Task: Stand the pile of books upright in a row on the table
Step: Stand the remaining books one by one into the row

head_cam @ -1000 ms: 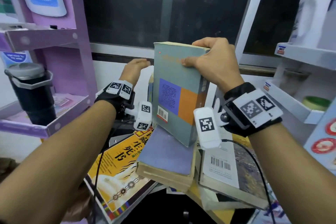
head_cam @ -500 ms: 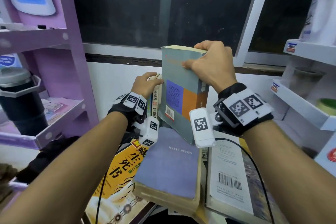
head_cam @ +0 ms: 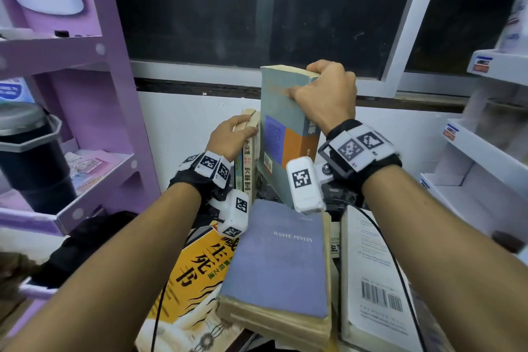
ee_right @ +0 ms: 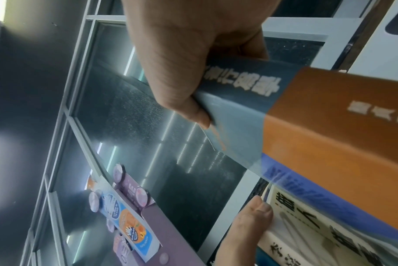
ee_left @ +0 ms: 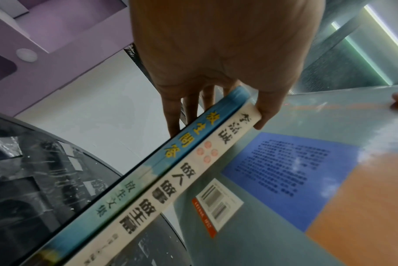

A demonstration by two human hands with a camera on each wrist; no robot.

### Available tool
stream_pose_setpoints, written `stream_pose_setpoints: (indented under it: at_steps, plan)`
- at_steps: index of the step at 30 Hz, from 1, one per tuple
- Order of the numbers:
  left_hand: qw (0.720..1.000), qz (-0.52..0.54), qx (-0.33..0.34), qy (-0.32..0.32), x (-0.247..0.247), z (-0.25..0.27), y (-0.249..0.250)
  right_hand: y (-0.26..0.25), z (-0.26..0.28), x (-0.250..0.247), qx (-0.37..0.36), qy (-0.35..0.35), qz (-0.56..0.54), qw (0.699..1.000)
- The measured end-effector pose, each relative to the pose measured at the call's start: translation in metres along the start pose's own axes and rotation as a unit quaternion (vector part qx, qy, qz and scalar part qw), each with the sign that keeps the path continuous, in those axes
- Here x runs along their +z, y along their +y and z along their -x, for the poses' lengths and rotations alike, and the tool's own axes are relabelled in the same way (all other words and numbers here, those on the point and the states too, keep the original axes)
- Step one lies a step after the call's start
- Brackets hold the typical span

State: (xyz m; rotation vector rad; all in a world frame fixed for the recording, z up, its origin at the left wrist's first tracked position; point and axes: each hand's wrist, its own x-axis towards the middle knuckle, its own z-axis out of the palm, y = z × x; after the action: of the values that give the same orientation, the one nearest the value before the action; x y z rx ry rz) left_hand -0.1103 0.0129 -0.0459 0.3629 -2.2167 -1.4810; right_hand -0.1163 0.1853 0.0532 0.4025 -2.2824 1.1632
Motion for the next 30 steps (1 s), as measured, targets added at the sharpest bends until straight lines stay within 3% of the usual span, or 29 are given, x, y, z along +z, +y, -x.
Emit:
stream_pose_setpoints:
  at_steps: [8,19,30]
  plan:
    - [1.0,0.022,-0.007,-0.016,0.0,-0.004,-0.004,0.001,-0.009,0.034,0.02,0.011,-0.018,1.0]
    - [0.999,0.037,0.009,-0.037,-0.004,-0.007,-0.011,0.022,0.002,0.077,0.055,-0.038,-0.029,0.997]
    - [0.998,0.043,0.017,-0.04,-0.005,-0.008,-0.016,0.036,0.014,0.088,0.067,-0.088,-0.021,0.994]
